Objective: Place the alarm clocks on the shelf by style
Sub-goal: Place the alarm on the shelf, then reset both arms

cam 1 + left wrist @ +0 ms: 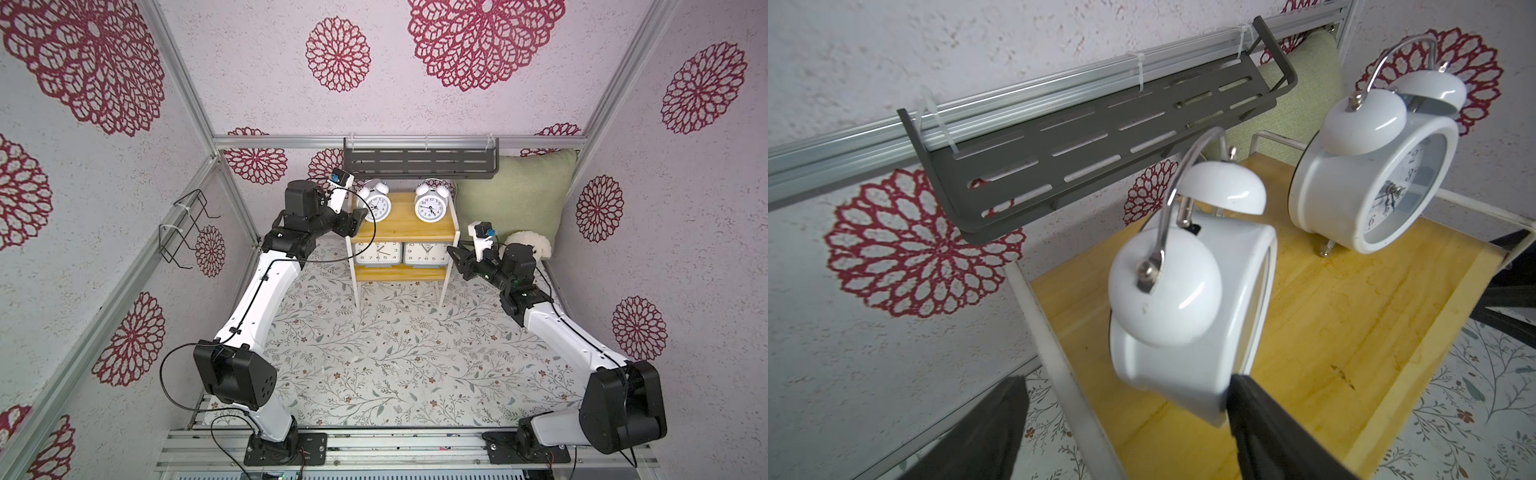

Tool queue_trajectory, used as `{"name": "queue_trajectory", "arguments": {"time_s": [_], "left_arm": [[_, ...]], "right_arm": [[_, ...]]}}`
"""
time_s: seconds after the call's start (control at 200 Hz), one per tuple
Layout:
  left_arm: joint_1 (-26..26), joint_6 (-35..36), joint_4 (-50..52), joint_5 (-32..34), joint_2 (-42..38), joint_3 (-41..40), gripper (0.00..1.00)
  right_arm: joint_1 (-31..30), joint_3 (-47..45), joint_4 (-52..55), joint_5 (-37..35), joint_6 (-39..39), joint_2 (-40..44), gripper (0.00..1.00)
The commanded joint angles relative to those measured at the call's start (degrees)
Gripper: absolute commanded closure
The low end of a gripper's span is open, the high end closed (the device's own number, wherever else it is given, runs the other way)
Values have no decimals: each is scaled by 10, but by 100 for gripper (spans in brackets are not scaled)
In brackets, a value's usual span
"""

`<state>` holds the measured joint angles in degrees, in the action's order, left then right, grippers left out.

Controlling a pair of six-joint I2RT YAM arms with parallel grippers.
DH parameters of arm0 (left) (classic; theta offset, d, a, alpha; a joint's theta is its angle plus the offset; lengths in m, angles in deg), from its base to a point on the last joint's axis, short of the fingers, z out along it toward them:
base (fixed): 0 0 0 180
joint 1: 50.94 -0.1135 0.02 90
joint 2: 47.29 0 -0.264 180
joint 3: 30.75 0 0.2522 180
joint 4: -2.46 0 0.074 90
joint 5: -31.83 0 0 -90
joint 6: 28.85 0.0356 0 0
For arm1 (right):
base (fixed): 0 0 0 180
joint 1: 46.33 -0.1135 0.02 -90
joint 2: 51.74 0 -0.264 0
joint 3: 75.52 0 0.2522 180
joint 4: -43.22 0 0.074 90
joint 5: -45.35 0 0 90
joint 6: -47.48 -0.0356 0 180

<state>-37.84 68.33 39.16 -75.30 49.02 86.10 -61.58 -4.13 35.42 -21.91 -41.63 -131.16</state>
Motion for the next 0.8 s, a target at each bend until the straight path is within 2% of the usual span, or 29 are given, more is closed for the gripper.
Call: {"name": "queue_trajectory", "arguments": {"time_s": [0.0,0.791], "left_arm": [[-4,4,-17,21,-15,-8,19],[-4,1,-27,33,-18,-20,18]], "right_arm": [[2,21,-8,9,-4,3,59],[2,21,-4,0,-3,5,59]]}}
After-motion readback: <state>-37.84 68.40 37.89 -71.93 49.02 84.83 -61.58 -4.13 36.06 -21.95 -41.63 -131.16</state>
